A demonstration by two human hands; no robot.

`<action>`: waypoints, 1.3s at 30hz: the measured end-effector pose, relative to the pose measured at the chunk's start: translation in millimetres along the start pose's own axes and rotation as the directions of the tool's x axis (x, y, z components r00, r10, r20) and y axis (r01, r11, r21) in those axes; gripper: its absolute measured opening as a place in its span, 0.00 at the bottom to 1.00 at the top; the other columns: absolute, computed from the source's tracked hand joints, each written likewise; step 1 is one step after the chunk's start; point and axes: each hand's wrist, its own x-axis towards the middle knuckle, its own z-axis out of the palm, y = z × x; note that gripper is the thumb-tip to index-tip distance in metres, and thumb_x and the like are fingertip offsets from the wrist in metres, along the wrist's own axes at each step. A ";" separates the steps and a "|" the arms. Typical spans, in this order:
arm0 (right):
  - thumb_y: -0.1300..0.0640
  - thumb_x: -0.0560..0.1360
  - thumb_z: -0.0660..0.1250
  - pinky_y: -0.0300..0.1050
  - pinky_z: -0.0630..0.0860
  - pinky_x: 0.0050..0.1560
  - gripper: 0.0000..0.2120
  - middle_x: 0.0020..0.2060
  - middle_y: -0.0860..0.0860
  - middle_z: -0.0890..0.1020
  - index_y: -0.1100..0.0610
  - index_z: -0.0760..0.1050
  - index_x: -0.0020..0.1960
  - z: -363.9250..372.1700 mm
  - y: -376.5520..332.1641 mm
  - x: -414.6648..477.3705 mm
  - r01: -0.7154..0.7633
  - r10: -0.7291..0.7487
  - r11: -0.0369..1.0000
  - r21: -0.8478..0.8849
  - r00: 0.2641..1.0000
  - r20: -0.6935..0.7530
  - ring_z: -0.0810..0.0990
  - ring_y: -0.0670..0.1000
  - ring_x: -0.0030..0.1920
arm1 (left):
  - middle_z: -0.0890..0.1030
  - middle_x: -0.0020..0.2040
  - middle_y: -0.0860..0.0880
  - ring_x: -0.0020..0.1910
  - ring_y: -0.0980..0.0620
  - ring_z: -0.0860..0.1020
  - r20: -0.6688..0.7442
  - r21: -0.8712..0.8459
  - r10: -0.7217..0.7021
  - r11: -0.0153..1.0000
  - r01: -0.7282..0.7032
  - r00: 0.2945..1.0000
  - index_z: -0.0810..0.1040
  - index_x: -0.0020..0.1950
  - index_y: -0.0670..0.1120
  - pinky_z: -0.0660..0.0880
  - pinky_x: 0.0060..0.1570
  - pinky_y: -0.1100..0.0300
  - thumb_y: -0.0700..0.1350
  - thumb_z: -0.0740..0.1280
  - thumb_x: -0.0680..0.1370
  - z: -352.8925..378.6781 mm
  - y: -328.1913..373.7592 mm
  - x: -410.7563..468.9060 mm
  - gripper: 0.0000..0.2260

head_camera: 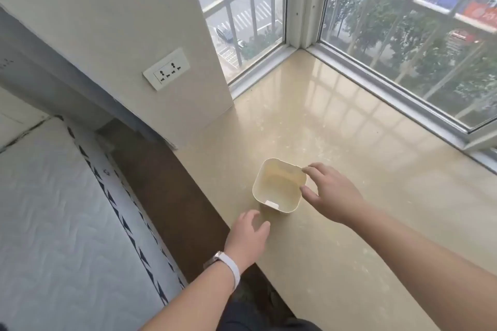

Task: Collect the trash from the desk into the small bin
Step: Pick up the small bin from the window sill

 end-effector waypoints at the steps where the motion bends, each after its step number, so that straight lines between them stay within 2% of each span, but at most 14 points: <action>1: 0.44 0.80 0.59 0.45 0.67 0.61 0.22 0.68 0.46 0.71 0.51 0.68 0.72 3.4 2.7 7.7 -0.013 0.012 1.000 0.026 1.000 0.005 0.68 0.50 0.67 | 0.73 0.71 0.50 0.69 0.51 0.71 0.007 -0.090 -0.059 0.994 0.059 0.998 0.70 0.74 0.48 0.66 0.63 0.61 0.55 0.63 0.80 6.1 -0.9 7.1 0.23; 5: 0.45 0.80 0.59 0.46 0.68 0.62 0.22 0.69 0.46 0.70 0.51 0.67 0.72 22.1 12.8 36.0 -0.082 0.075 0.992 0.097 0.994 0.077 0.68 0.50 0.67 | 0.75 0.67 0.53 0.61 0.54 0.72 0.095 -0.308 -0.194 0.927 0.214 0.976 0.70 0.72 0.50 0.67 0.60 0.59 0.56 0.65 0.79 25.2 -5.9 29.3 0.23; 7: 0.46 0.80 0.60 0.47 0.68 0.63 0.23 0.69 0.47 0.69 0.51 0.66 0.73 32.5 17.9 46.0 -0.100 0.089 0.989 0.111 0.991 0.100 0.67 0.50 0.68 | 0.73 0.64 0.55 0.61 0.54 0.72 0.179 -0.397 -0.239 0.870 0.292 0.954 0.69 0.70 0.52 0.67 0.60 0.58 0.58 0.66 0.79 33.0 -6.9 38.4 0.22; 9: 0.46 0.80 0.60 0.48 0.68 0.64 0.24 0.70 0.48 0.69 0.52 0.65 0.73 40.3 21.4 52.6 -0.118 0.104 0.985 0.125 0.988 0.111 0.67 0.51 0.69 | 0.74 0.67 0.55 0.65 0.53 0.73 0.217 -0.462 -0.257 0.823 0.331 0.942 0.69 0.70 0.51 0.69 0.66 0.53 0.60 0.67 0.77 38.4 -9.5 46.2 0.25; 11: 0.47 0.80 0.60 0.49 0.68 0.64 0.24 0.71 0.48 0.68 0.52 0.64 0.74 48.3 24.2 55.9 -0.147 0.129 0.977 0.154 0.984 0.124 0.66 0.52 0.69 | 0.75 0.68 0.53 0.66 0.51 0.75 0.242 -0.518 -0.246 0.785 0.339 0.939 0.70 0.71 0.52 0.70 0.70 0.47 0.61 0.68 0.75 43.8 -13.4 53.2 0.27; 16: 0.47 0.79 0.60 0.49 0.70 0.62 0.27 0.73 0.46 0.67 0.50 0.60 0.76 61.8 28.6 58.3 -0.230 0.193 0.943 0.240 0.967 0.168 0.69 0.51 0.67 | 0.77 0.65 0.57 0.68 0.53 0.74 0.259 -0.645 -0.176 0.700 0.305 0.950 0.74 0.63 0.55 0.69 0.71 0.48 0.54 0.68 0.80 44.4 -5.6 67.0 0.13; 21: 0.48 0.79 0.61 0.47 0.68 0.63 0.28 0.72 0.48 0.67 0.51 0.59 0.77 65.8 26.9 59.5 -0.285 0.246 0.910 0.301 0.956 0.159 0.68 0.51 0.69 | 0.79 0.66 0.55 0.69 0.53 0.74 0.272 -0.702 -0.154 0.643 0.305 0.950 0.77 0.66 0.52 0.67 0.72 0.47 0.50 0.68 0.80 40.1 -1.6 76.0 0.14; 26: 0.49 0.79 0.62 0.45 0.68 0.63 0.27 0.72 0.48 0.69 0.52 0.61 0.76 64.4 22.8 56.1 -0.367 0.323 0.843 0.394 0.930 0.176 0.69 0.50 0.69 | 0.81 0.66 0.53 0.69 0.53 0.74 0.275 -0.712 -0.152 0.631 0.307 0.949 0.77 0.66 0.49 0.65 0.72 0.50 0.47 0.69 0.79 32.4 -2.6 81.1 0.15; 29: 0.49 0.78 0.61 0.44 0.68 0.61 0.25 0.71 0.48 0.70 0.51 0.64 0.75 58.3 20.7 50.9 -0.407 0.362 0.799 0.442 0.913 0.185 0.71 0.49 0.67 | 0.82 0.65 0.51 0.67 0.52 0.76 0.264 -0.725 -0.143 0.623 0.294 0.954 0.78 0.64 0.48 0.68 0.66 0.54 0.44 0.68 0.79 23.1 3.3 81.2 0.13; 33: 0.49 0.78 0.61 0.47 0.70 0.63 0.25 0.69 0.45 0.71 0.49 0.64 0.73 41.2 17.1 37.2 -0.420 0.396 0.760 0.495 0.904 0.159 0.72 0.48 0.66 | 0.83 0.64 0.50 0.65 0.51 0.79 0.266 -0.688 -0.087 0.681 0.252 0.960 0.79 0.64 0.48 0.73 0.59 0.57 0.41 0.67 0.80 2.8 21.0 78.8 0.13; 36: 0.50 0.78 0.61 0.48 0.71 0.61 0.20 0.65 0.44 0.73 0.48 0.68 0.70 20.2 12.9 24.7 -0.407 0.413 0.733 0.545 0.903 0.120 0.73 0.48 0.63 | 0.84 0.62 0.49 0.63 0.50 0.80 0.261 -0.646 -0.035 0.736 0.201 0.965 0.79 0.64 0.48 0.73 0.60 0.55 0.42 0.67 0.79 -16.7 40.7 76.0 0.13; 39: 0.50 0.78 0.61 0.49 0.73 0.59 0.16 0.61 0.41 0.75 0.44 0.70 0.65 0.7 8.8 11.7 -0.400 0.447 0.703 0.588 0.892 0.072 0.74 0.46 0.60 | 0.84 0.56 0.51 0.57 0.51 0.81 0.267 -0.601 0.024 0.786 0.147 0.963 0.80 0.59 0.50 0.74 0.59 0.54 0.43 0.68 0.79 -36.3 60.4 73.6 0.09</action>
